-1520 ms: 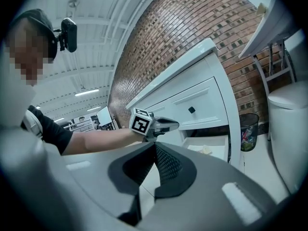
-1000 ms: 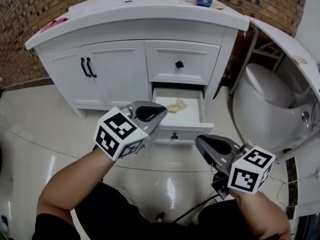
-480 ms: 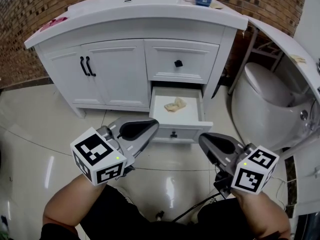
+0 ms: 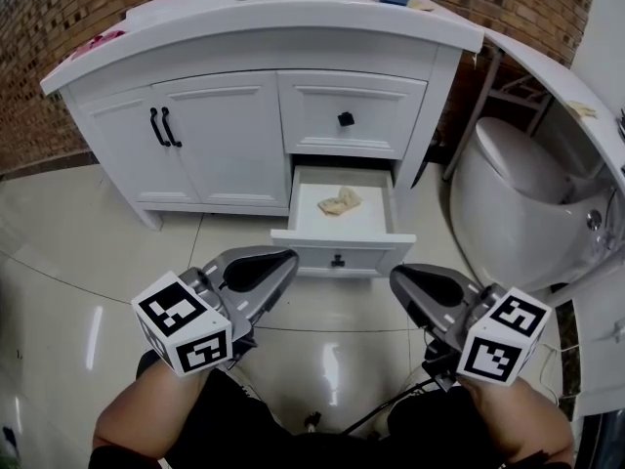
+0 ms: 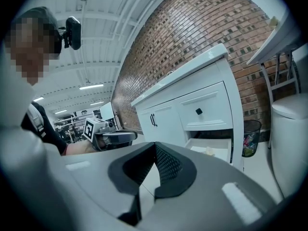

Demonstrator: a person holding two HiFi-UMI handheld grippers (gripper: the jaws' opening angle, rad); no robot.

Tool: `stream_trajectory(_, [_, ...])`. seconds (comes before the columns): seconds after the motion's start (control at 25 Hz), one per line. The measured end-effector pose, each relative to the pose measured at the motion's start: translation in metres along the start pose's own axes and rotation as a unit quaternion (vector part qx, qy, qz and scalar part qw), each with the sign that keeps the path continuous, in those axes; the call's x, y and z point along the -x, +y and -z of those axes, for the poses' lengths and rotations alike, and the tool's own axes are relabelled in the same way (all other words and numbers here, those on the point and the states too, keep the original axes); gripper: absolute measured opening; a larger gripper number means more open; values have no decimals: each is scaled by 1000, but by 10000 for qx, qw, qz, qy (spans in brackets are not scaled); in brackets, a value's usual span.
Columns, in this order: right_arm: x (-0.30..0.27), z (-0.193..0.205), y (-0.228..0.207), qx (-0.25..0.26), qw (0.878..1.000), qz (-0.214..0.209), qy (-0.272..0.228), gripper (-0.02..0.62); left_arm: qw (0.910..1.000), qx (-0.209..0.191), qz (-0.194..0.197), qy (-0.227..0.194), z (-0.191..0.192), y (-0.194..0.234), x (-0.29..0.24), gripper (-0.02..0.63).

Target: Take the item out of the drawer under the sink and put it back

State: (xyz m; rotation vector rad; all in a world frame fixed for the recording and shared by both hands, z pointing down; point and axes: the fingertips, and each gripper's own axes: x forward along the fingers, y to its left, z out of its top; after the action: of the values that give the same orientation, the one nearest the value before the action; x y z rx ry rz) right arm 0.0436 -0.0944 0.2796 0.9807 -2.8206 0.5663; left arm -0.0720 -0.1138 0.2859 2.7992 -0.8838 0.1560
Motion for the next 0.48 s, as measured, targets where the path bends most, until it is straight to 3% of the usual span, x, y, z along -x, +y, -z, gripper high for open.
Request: stream_trajectory(0.48, [1, 6, 4, 28, 9999, -71, 108, 3, 9994, -169, 301, 19, 2, -16, 0, 6])
